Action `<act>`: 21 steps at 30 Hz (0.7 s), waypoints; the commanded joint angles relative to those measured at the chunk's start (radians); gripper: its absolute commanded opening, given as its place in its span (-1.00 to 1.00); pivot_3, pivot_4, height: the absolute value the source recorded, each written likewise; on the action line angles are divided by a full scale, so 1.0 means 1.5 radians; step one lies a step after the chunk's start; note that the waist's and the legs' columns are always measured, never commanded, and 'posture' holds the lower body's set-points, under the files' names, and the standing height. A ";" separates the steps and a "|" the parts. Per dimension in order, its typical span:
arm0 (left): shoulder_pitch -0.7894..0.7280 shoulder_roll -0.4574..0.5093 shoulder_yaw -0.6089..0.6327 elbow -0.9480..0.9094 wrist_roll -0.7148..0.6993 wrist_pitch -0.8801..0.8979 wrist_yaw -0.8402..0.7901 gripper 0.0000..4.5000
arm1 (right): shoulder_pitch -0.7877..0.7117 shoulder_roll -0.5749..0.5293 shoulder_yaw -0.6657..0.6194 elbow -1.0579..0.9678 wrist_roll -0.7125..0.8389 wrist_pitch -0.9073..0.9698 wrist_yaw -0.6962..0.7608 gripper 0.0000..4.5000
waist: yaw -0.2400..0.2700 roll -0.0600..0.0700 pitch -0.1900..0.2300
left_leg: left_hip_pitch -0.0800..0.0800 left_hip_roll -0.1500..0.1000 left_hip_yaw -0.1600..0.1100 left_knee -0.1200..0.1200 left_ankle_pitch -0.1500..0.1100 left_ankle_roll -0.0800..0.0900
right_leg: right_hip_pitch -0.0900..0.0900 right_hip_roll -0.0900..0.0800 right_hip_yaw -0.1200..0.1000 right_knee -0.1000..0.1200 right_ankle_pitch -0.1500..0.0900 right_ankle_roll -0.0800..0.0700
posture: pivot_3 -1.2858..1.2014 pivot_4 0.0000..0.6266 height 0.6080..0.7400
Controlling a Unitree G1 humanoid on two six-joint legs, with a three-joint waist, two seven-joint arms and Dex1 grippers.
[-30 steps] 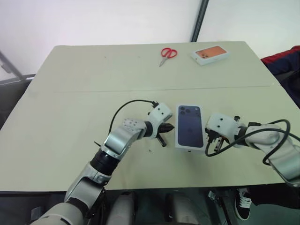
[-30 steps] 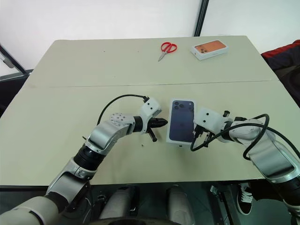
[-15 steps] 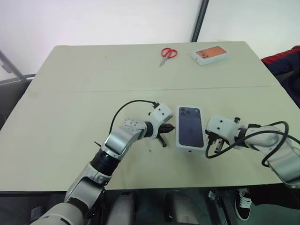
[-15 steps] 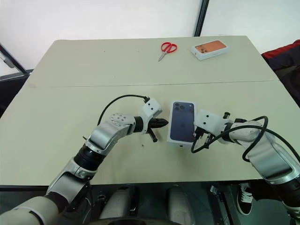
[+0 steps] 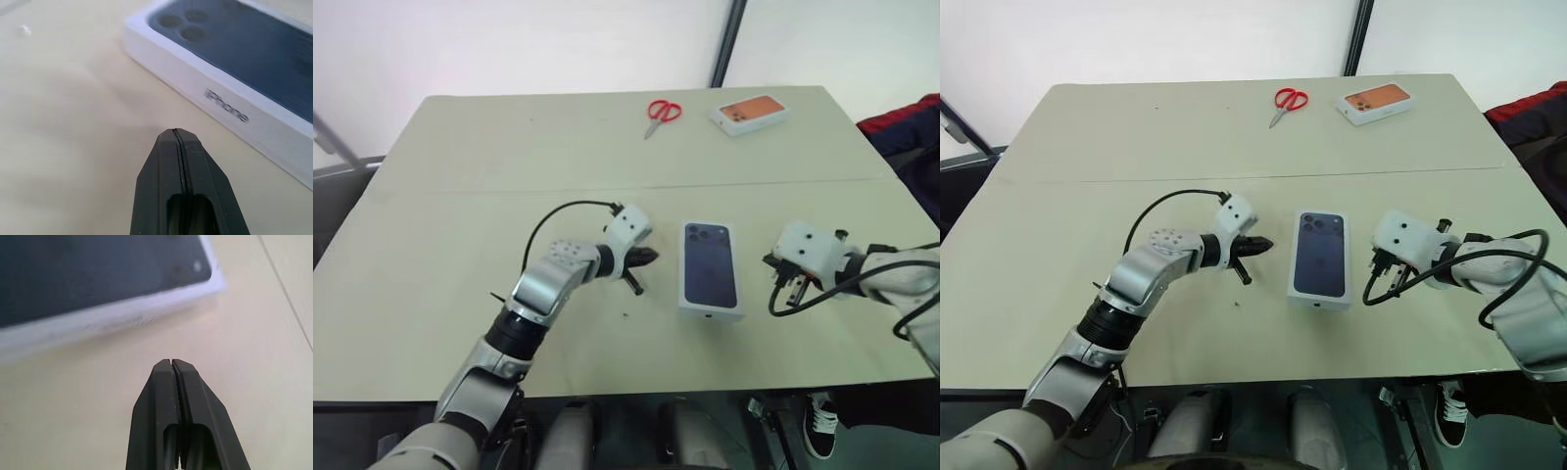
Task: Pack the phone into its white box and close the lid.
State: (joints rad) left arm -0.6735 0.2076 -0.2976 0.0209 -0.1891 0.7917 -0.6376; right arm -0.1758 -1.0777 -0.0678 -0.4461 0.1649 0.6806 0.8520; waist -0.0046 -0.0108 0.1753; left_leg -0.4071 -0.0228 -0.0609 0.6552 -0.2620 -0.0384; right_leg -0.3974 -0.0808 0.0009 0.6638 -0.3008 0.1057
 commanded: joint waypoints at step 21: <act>-0.098 -0.119 -0.065 0.215 0.067 -0.074 -0.008 -1.00 | 0.125 0.023 0.034 -0.154 0.071 0.066 -0.009 -0.98 | 0.011 -0.001 -0.001 | 0.002 -0.001 0.000 0.005 -0.003 0.004 | 0.005 0.000 0.000 0.000 0.000 0.001 | 0.03 -0.52 1.00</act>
State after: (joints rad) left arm -0.8340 0.0241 -0.3912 0.3333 -0.0969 0.6681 -0.6459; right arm 0.0117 -1.0411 -0.0254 -0.6578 0.2776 0.7668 0.8464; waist 0.0120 -0.0129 0.1735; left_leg -0.4043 -0.0248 -0.0614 0.6628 -0.2661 -0.0320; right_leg -0.3902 -0.0804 0.0002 0.6631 -0.3016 0.1070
